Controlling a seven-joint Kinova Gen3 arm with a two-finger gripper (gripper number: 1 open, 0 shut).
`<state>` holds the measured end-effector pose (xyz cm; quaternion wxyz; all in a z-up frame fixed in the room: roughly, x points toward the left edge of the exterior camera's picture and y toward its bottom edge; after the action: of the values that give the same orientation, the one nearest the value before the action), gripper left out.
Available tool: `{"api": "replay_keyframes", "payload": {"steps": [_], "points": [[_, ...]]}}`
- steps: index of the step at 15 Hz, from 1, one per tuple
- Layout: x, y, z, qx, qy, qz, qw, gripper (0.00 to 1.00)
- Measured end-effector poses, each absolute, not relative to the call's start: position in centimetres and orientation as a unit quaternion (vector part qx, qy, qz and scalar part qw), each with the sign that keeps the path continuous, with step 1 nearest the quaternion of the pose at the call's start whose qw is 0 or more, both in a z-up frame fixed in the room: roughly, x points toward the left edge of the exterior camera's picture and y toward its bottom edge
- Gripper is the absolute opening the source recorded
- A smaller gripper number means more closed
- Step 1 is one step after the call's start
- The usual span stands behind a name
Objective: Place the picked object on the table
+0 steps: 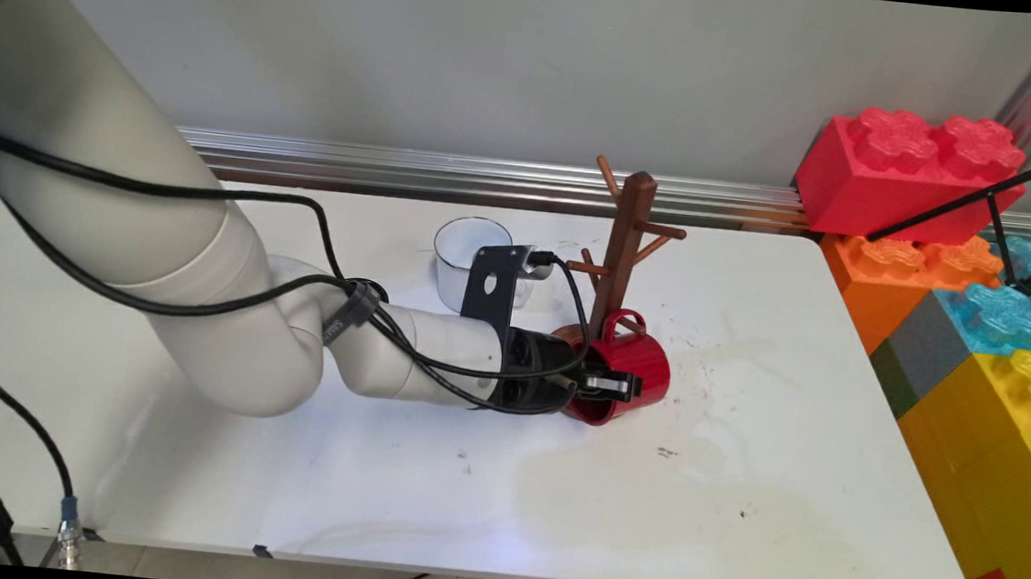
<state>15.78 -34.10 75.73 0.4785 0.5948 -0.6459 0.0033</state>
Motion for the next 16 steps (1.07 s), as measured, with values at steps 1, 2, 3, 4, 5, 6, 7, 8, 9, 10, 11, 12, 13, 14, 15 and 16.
{"api": "replay_keyframes", "payload": {"steps": [1,2,3,4,5,6,7,8,9,10,11,12,13,14,15,16], "points": [[15.8,-34.0,75.8,0.594,-0.645,0.001,0.480,0.00],[15.7,-33.9,76.0,0.594,-0.644,-0.001,0.482,0.00],[15.7,-33.8,76.1,0.593,-0.643,-0.003,0.484,0.00],[15.7,-33.6,76.3,0.593,-0.642,-0.006,0.486,0.00],[15.6,-33.5,76.4,0.592,-0.642,-0.008,0.487,0.00],[15.5,-33.4,76.6,0.590,-0.642,-0.011,0.490,0.00],[15.4,-33.2,76.8,0.588,-0.642,-0.014,0.492,0.00],[15.4,-33.1,76.9,0.587,-0.641,-0.016,0.493,0.00],[15.3,-33.0,77.1,0.586,-0.641,-0.019,0.495,0.00],[15.3,-32.8,77.3,0.585,-0.641,-0.021,0.497,0.00],[15.2,-32.7,77.5,0.583,-0.641,-0.024,0.498,0.00],[15.0,-32.5,77.7,0.581,-0.641,-0.027,0.501,0.00],[14.9,-32.4,77.9,0.579,-0.641,-0.030,0.503,0.00],[14.7,-32.2,78.1,0.577,-0.641,-0.034,0.505,0.00],[14.6,-32.1,78.2,0.576,-0.641,-0.036,0.506,0.00],[14.5,-31.9,78.4,0.574,-0.641,-0.039,0.508,0.00]]}}
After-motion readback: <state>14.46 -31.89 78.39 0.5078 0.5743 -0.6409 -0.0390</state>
